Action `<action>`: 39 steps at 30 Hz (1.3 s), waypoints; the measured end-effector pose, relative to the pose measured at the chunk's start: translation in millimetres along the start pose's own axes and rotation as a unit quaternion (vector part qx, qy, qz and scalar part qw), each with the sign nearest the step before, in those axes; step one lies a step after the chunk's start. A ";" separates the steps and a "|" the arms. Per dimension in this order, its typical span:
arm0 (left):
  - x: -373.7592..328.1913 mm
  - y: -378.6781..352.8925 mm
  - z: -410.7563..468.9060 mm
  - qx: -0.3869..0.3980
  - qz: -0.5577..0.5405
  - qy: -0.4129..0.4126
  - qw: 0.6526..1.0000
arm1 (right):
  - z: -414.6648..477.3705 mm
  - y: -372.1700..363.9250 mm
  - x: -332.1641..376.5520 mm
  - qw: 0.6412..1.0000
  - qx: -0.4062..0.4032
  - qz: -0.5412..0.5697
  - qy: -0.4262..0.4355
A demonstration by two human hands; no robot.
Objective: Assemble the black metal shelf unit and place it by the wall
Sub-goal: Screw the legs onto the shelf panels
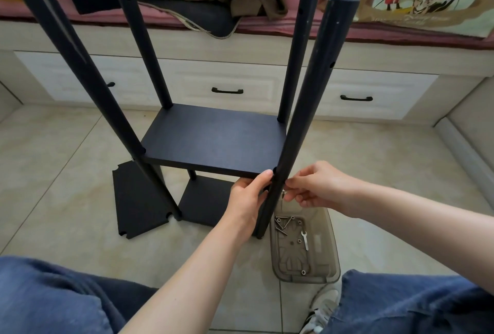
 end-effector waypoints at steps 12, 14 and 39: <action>9.5 0.7 2.8 0.022 0.029 -0.006 0.999 | -3.5 -0.4 9.6 0.984 -0.044 -0.150 0.083; 10.4 1.3 3.2 0.023 0.031 -0.003 0.999 | -6.2 -0.6 14.8 0.970 -0.072 -0.204 0.114; 5.9 -4.4 -0.4 0.044 0.010 0.007 0.999 | -22.9 -1.1 45.0 0.897 -0.136 -0.311 0.282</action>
Point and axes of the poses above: each hand's wrist, its own z-axis towards the middle knuckle, its own y-axis out of the back of the hand, x = y × z, the point moved 10 cm from there along z, towards the middle knuckle, and after that the axes turned 13 degrees about -y, right-handed, at the moved point
